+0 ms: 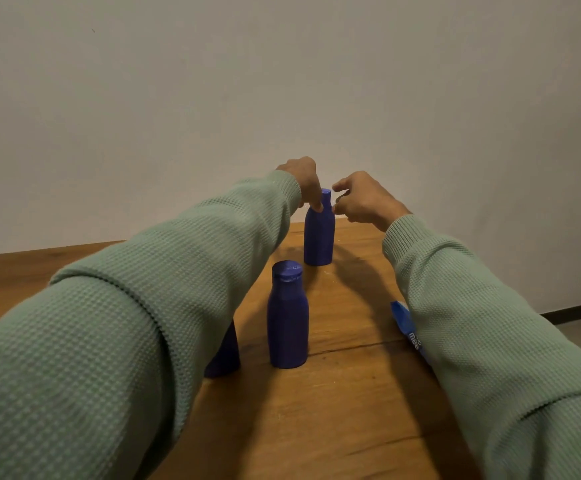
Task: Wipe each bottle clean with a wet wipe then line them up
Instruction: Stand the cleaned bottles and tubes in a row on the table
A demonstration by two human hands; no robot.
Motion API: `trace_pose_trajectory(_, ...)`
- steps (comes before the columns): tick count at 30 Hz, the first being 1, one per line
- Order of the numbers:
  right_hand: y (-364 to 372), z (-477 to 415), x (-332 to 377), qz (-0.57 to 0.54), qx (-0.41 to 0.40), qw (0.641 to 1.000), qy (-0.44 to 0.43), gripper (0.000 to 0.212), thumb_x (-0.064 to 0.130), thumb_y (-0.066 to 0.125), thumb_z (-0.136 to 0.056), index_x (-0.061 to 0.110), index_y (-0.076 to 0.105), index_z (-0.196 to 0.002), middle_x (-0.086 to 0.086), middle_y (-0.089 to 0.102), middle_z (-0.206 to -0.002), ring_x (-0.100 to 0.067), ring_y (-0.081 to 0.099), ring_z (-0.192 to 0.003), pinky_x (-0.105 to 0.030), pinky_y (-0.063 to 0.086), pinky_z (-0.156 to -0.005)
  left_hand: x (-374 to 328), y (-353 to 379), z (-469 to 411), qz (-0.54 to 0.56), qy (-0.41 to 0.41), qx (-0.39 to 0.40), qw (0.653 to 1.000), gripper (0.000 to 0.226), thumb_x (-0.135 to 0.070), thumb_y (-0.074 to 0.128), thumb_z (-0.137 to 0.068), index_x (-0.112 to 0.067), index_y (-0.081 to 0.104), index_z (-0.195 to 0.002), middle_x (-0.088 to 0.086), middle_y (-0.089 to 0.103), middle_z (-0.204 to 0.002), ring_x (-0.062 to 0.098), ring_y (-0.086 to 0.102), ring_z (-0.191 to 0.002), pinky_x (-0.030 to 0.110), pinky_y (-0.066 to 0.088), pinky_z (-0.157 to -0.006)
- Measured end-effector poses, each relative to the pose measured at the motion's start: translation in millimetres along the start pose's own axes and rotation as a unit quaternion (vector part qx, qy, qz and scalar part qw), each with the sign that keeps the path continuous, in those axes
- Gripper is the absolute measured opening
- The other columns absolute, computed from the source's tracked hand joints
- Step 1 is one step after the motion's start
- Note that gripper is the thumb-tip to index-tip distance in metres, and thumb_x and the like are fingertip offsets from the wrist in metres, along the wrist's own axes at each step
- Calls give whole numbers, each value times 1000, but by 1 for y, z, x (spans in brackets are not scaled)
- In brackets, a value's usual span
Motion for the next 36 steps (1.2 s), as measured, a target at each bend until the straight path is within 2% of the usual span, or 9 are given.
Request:
trace_pose_trajectory(2,-9,2,0,-6,-24,1000,-2,52,4,64,-85,10,47,-134,-13,55,-130,-28,55,-117,-46,46,-99,0,-14,6,-7,0,-6,1000,22,-21,76,-82,-9,58,-86,8,68,-91,21,64,-83,35,56,-84)
trace_pose_trajectory(7,-40,23,17,-8,-37,999,-37,47,8,71,-82,12,56,-126,-11,62,-119,-22,61,-103,-38,51,-91,5,-66,37,-10,4,-11,1000,35,-22,74,-84,1,65,-108,12,72,-100,26,68,-92,42,54,-92)
trace_pose_trajectory(11,-60,53,43,-6,43,996,-77,40,8,69,-83,9,59,-121,-6,67,-99,-17,65,-88,-28,54,-70,11,-94,74,-54,21,4,998,26,-15,69,-87,-1,68,-109,9,73,-102,24,70,-93,42,53,-92)
trace_pose_trajectory(15,-65,76,64,37,147,984,-91,39,4,69,-82,10,61,-119,-5,71,-97,-17,70,-83,-25,56,-64,9,-100,111,-96,28,60,993,28,-11,62,-89,-7,67,-117,1,73,-103,18,69,-97,42,49,-97)
trace_pose_trajectory(21,-54,109,82,82,257,960,-75,40,5,75,-76,14,63,-113,-6,72,-100,-16,71,-86,-23,56,-65,9,-85,153,-104,49,157,981,36,-15,60,-92,-14,60,-128,-10,67,-92,16,62,-111,45,40,-107)
trace_pose_trajectory(25,-41,124,81,101,280,953,-62,45,6,76,-75,14,61,-116,-4,73,-98,-15,71,-87,-24,56,-69,14,-64,164,-102,47,188,976,45,-16,67,-86,-15,58,-130,-5,65,-109,18,59,-116,45,37,-109)
trace_pose_trajectory(29,-28,133,78,113,284,950,-62,40,12,77,-75,13,65,-113,-5,73,-98,-15,70,-88,-28,57,-76,19,-45,167,-98,54,198,974,43,-27,73,-82,-15,65,-122,-3,66,-115,20,58,-114,49,38,-108)
trace_pose_trajectory(32,-21,137,78,109,279,952,-67,38,16,80,-72,11,69,-107,-6,73,-97,-16,71,-87,-28,57,-76,21,-37,170,-89,58,187,977,40,-34,76,-79,-15,69,-113,-4,69,-108,17,59,-107,45,42,-105)
trace_pose_trajectory(36,-13,136,80,112,262,956,-73,33,15,78,-74,7,70,-104,-8,73,-94,-17,71,-85,-30,58,-78,24,-30,168,-73,77,135,985,28,-33,76,-79,-13,73,-99,-4,69,-85,13,62,-88,31,47,-83)
Point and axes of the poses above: each hand's wrist, its own z-axis away from the middle knuckle, its own y-axis out of the palm, x = y × z, the point moved 1 cm from there along -z, towards the middle knuckle
